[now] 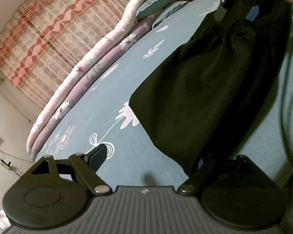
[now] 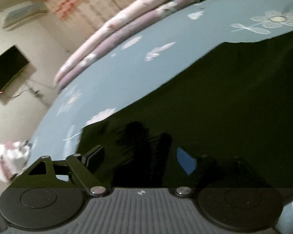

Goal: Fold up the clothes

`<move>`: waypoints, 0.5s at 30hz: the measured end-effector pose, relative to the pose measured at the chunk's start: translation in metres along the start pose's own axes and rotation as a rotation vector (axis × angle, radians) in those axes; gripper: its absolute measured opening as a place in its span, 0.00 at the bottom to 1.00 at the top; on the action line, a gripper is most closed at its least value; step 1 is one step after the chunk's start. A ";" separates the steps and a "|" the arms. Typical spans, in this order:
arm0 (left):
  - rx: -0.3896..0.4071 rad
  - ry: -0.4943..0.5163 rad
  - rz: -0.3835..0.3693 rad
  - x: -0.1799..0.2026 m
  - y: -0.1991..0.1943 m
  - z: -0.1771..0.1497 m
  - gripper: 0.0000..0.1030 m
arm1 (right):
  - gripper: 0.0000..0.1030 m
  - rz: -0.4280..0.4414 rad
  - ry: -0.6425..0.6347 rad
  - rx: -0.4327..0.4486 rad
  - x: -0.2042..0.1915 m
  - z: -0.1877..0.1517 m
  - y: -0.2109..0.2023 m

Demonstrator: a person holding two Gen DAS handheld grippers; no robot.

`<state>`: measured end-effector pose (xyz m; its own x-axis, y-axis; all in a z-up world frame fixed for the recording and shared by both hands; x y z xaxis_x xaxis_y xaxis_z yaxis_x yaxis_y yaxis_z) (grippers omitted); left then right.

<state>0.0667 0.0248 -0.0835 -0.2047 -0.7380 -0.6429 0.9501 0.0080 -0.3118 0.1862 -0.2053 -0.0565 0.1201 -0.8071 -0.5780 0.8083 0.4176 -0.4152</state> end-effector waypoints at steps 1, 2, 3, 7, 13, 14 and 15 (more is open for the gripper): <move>0.000 -0.003 0.000 0.000 0.000 0.000 0.82 | 0.83 -0.002 0.008 -0.015 0.004 0.001 0.008; 0.000 -0.007 0.000 0.000 0.000 0.000 0.82 | 0.83 0.001 -0.005 -0.025 0.002 0.001 0.014; 0.001 -0.010 0.001 -0.001 0.000 0.000 0.82 | 0.83 0.008 -0.028 -0.033 -0.002 0.000 0.019; 0.003 -0.018 0.001 -0.002 0.000 -0.001 0.82 | 0.34 0.029 -0.127 -0.077 -0.020 -0.003 0.042; 0.007 -0.019 -0.007 -0.001 0.000 -0.001 0.82 | 0.30 0.069 -0.222 -0.057 -0.035 0.018 0.050; 0.007 -0.019 -0.007 -0.001 0.000 0.000 0.82 | 0.30 0.073 -0.226 -0.054 -0.037 0.022 0.051; 0.008 -0.018 -0.009 -0.001 0.000 0.000 0.82 | 0.30 0.070 -0.222 -0.060 -0.037 0.025 0.053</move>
<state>0.0664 0.0253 -0.0831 -0.2092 -0.7501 -0.6274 0.9500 -0.0038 -0.3122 0.2390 -0.1641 -0.0391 0.3040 -0.8444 -0.4412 0.7586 0.4947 -0.4240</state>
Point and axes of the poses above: each gripper's, at about its wrist camera, not at the fingertips, and y roughly the way its jaws point, x to its right, z to its top, the point moved 1 cm from there along y, roughly the way its jaws point, and after that the axes turned 15 degrees about x, right-handed, at the moved point
